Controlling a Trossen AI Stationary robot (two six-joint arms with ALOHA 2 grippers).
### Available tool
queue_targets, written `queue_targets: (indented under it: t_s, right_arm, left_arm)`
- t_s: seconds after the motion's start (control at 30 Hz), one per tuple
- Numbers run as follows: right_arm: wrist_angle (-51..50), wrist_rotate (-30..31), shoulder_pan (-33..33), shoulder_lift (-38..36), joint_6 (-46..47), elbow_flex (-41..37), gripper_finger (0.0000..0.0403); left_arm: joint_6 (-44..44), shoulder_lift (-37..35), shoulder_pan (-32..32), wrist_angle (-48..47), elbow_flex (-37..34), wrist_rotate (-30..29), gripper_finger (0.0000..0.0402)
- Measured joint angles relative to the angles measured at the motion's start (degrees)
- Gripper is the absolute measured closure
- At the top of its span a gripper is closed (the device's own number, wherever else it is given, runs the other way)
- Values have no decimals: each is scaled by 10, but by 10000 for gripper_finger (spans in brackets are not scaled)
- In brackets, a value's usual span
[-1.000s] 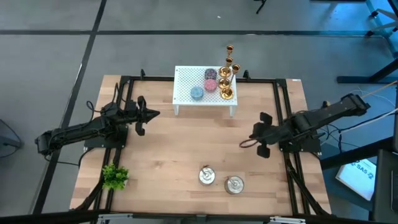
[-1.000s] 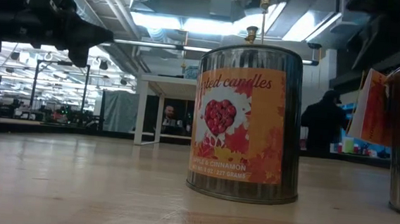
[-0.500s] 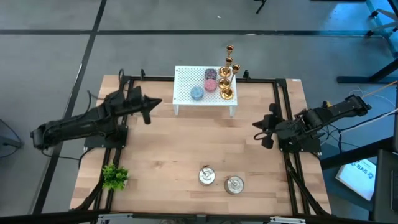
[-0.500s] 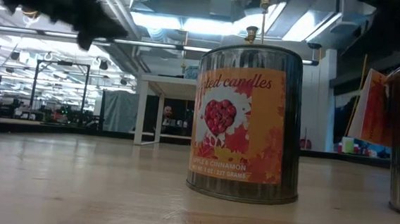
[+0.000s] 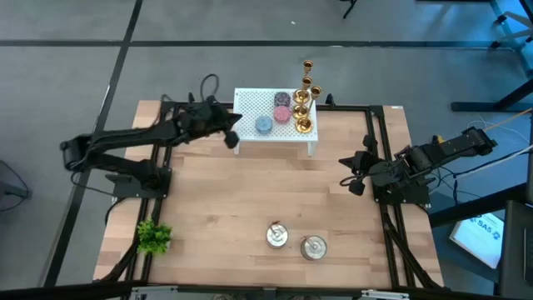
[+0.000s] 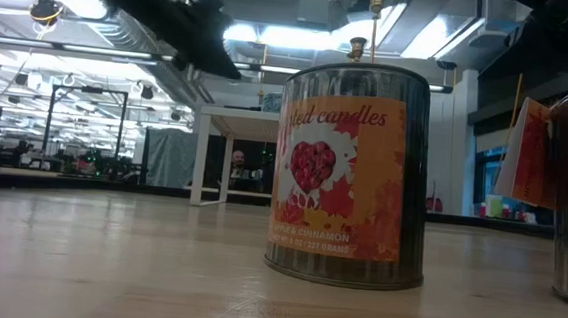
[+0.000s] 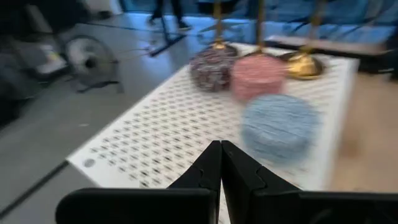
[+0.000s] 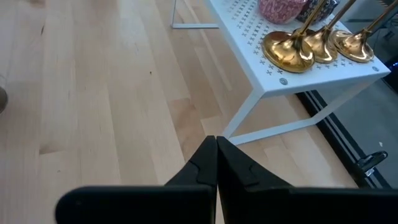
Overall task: Pick & Place candle stick holders
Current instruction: Put the light blue patterned scented candle on the shelf and align it with the pink patterned scented candle
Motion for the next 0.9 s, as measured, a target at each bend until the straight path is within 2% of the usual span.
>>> queue_targets:
  t_s: [0.13, 0.4, 0.67, 0.9]
  right_arm:
    - [-1, 0, 0, -2, 0, 0, 402]
    - [0, -2, 0, -2, 0, 0, 402]
    - [0, -7, 0, -2, 7, 0, 402]
    - [0, -18, 0, -2, 10, 0, 402]
  left_arm:
    - [15, 76, -5, 1, 30, -50, 400]
    - [15, 168, -8, -41, 79, -40, 400]
    - [14, 182, -18, -15, 80, -14, 400]
    - [-8, 184, -19, 8, 80, 39, 400]
